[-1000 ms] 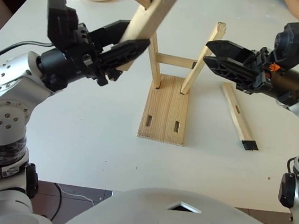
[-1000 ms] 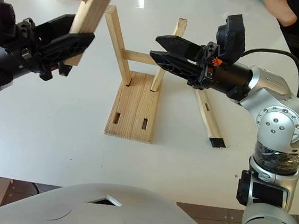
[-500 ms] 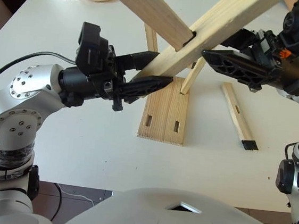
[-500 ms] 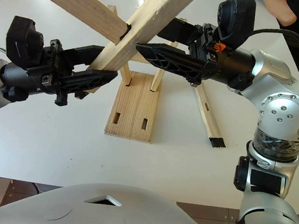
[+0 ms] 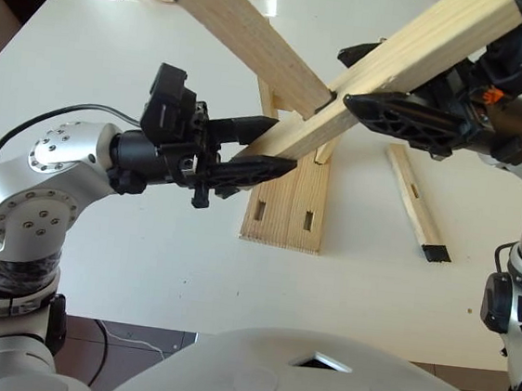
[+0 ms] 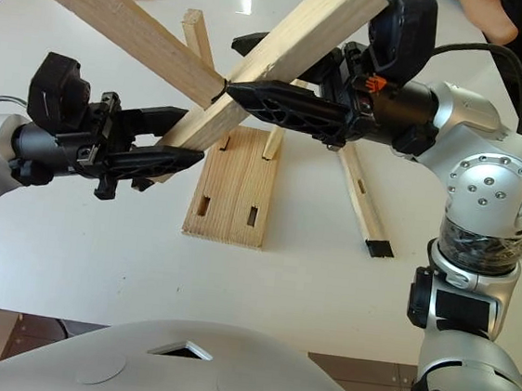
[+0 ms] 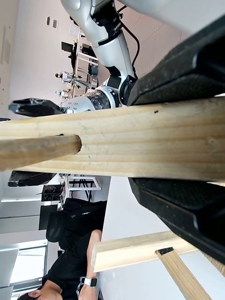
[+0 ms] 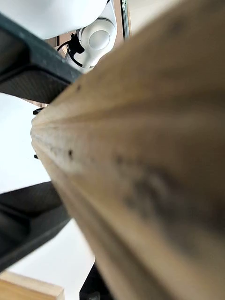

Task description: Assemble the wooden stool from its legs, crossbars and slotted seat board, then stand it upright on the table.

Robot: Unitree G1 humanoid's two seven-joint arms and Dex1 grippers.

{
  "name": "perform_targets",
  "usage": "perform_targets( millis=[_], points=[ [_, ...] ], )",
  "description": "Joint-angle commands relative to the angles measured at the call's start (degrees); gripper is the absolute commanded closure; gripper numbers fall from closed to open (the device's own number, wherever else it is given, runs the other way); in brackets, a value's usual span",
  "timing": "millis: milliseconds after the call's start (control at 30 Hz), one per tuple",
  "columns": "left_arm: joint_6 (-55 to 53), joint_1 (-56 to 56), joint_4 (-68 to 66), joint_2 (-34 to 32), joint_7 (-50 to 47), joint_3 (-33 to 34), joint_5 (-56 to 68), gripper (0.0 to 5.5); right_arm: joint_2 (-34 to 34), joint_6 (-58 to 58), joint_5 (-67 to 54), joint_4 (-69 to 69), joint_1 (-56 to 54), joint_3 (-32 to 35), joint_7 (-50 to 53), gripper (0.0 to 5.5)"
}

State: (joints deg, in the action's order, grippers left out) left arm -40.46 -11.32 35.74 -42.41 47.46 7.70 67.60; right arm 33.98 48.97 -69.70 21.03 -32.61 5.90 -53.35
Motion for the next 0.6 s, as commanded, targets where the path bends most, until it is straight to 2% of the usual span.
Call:
perform_targets(
  millis=[33,233,267,433,600],
  points=[
    [-0.1,0.0,-0.2,-0.4,0.2,-0.6,-1.9,3.48,0.3,0.5,0.4,0.3,-1.0,-0.7,-1.1,3.38],
    [-1.9,-1.1,-1.2,-0.2,-1.4,0.1,-0.3,3.48,0.8,0.4,1.7,0.4,0.0,-1.2,-1.9,3.41],
    [-2.1,-1.3,-1.5,-0.1,-1.9,0.2,-0.5,3.10,0.9,0.4,1.8,0.4,0.1,-1.2,-1.9,3.41],
    [-1.1,0.0,-2.9,-0.1,-1.8,-1.0,-5.1,2.31,0.9,0.0,2.3,-0.5,-0.7,-0.1,-1.6,3.47],
    [5.6,10.2,-6.9,-3.0,3.0,-2.4,-18.3,1.58,4.3,-0.7,3.7,-4.1,-3.5,4.0,-2.3,3.47]
  ],
)
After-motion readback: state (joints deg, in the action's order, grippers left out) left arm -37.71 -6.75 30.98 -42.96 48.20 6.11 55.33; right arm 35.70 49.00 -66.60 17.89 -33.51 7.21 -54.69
